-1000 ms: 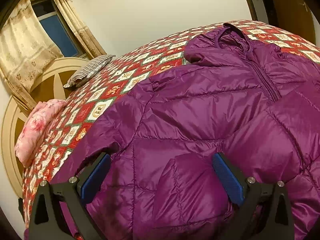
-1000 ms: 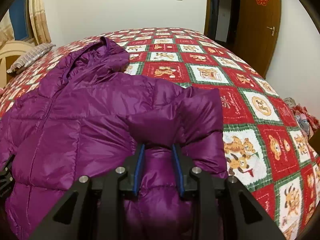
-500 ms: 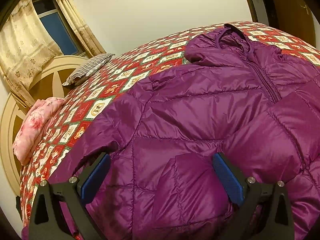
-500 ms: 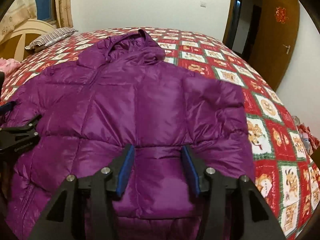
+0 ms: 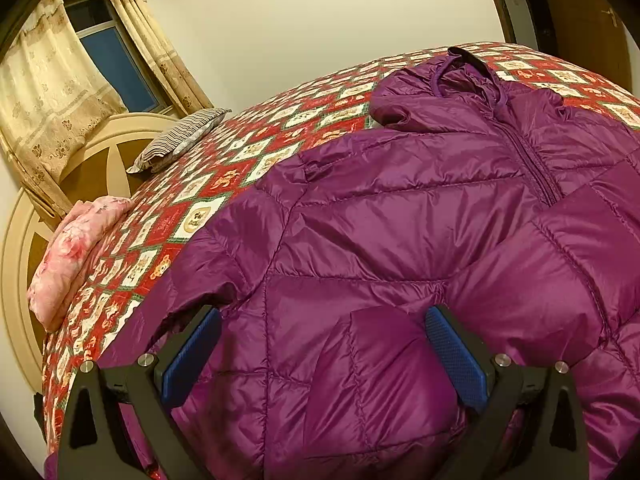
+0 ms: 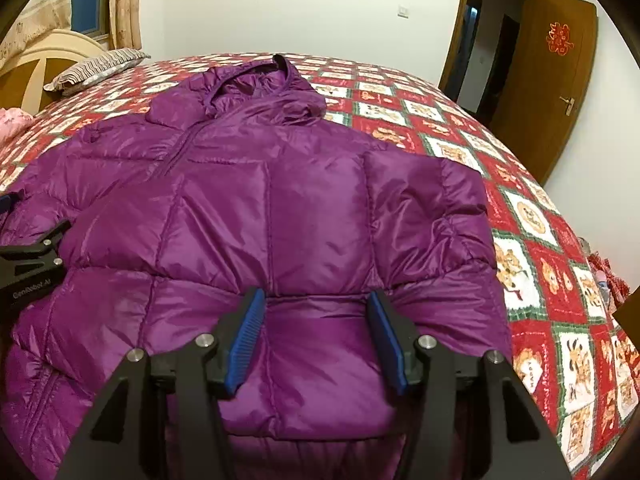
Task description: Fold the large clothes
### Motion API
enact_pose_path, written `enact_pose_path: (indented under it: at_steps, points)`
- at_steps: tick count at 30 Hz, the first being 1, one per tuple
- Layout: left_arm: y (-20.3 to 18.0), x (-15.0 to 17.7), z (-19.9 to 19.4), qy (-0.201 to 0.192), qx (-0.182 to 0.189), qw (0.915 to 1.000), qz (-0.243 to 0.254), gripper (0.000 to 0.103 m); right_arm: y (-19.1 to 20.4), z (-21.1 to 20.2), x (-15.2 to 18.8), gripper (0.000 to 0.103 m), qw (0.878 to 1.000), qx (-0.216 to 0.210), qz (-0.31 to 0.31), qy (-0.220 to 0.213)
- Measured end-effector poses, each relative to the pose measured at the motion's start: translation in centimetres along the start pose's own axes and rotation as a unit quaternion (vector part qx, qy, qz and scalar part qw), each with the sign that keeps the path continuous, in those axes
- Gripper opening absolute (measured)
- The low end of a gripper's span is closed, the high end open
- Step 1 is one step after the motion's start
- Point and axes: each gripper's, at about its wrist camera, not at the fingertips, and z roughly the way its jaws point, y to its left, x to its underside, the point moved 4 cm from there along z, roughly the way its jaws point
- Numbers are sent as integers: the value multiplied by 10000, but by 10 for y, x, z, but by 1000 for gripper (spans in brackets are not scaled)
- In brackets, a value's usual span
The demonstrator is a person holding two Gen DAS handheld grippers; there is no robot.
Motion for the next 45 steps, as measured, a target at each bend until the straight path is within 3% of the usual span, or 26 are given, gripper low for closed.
enact_pose_path:
  at_steps: [26,30,32,36,40,43,45]
  points:
    - [0,-1,2,59,47,10000,11,102,5,1,-1,58,9997,212,-135,45]
    - [9,-6,-2,155,284,9995,68,102,-3,-6,-3,69,9999,33,-14,164]
    - [19,-8,-11,124,221,9996,134,102,-7,-19,0,72,9999,-44,72,146]
    - [72,-1,-51,-146,198,9997,-62,102,-8,-57,15,79,9996,-277,-27,4]
    - [155,50,-83,-295,-247,9990,-221,102,-13,-90,40,84,9988,-463,-135,-117]
    - [228,110,-82,138,-857,9949,-522,102,-20,-105,62,84,9987,-479,-125,-142]
    - [279,152,-79,528,-1311,9858,-903,102,-24,-110,74,84,9987,-477,-70,-150]
